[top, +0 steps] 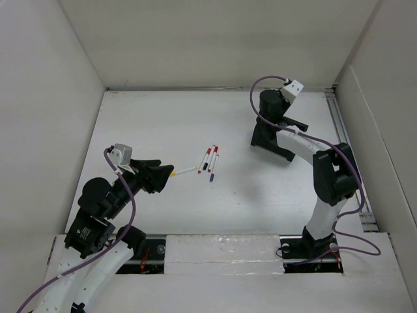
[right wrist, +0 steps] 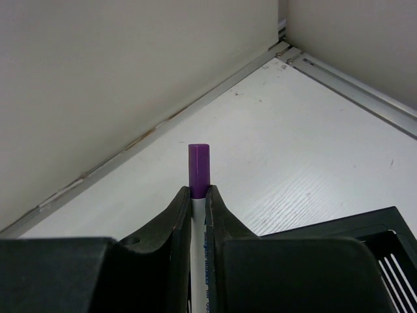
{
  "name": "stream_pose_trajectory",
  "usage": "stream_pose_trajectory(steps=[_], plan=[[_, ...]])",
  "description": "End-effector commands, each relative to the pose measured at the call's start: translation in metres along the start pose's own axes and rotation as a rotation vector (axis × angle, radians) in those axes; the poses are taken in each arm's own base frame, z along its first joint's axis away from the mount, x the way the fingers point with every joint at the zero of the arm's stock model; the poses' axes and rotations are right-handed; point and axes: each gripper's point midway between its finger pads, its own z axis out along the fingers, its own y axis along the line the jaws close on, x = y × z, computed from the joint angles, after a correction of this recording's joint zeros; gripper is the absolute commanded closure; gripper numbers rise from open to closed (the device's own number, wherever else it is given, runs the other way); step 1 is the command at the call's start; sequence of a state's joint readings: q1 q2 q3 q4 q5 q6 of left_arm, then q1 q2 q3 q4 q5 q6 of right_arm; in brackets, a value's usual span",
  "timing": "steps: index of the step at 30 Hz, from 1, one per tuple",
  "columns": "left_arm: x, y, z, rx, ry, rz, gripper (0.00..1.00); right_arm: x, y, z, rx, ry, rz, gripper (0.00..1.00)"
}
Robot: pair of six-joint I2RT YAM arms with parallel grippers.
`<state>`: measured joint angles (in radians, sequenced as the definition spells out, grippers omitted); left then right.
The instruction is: Organize the desk
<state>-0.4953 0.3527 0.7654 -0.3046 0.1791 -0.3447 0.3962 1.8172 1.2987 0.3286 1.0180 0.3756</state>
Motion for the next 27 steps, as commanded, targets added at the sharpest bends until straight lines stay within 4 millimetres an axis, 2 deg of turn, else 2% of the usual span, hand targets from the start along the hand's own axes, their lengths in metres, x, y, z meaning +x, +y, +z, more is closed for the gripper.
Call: stream_pose_trajectory(steps=[1, 8, 12, 16, 18, 23, 25, 27], plan=[[-0.008, 0.000, 0.004, 0.002, -0.031, 0.011, 0.48, -0.027, -0.006, 0.000, 0.022, -0.083, 0.045, 1.00], [-0.006, 0.000, 0.006, 0.003, -0.023, 0.012, 0.48, -0.006, -0.015, -0.010, 0.035, -0.087, 0.004, 1.00], [-0.006, 0.000, 0.006, 0.004, -0.022, 0.012, 0.48, 0.010, -0.010, -0.018, 0.043, -0.074, -0.031, 1.00], [-0.006, -0.001, 0.006, 0.009, -0.020, 0.012, 0.48, 0.011, -0.012, -0.024, 0.047, -0.076, -0.013, 1.00], [-0.006, -0.001, 0.006, 0.008, -0.022, 0.013, 0.48, 0.012, -0.010, -0.033, 0.032, -0.072, -0.002, 0.90], [-0.008, -0.002, 0.004, 0.013, -0.028, 0.015, 0.48, -0.016, -0.004, -0.057, -0.022, -0.085, 0.067, 0.69], [-0.007, -0.001, 0.005, 0.010, -0.025, 0.014, 0.48, -0.017, -0.005, -0.062, -0.032, -0.082, 0.071, 0.68], [-0.007, -0.002, 0.004, 0.013, -0.025, 0.014, 0.48, -0.021, -0.003, -0.069, -0.045, -0.072, 0.082, 0.60]])
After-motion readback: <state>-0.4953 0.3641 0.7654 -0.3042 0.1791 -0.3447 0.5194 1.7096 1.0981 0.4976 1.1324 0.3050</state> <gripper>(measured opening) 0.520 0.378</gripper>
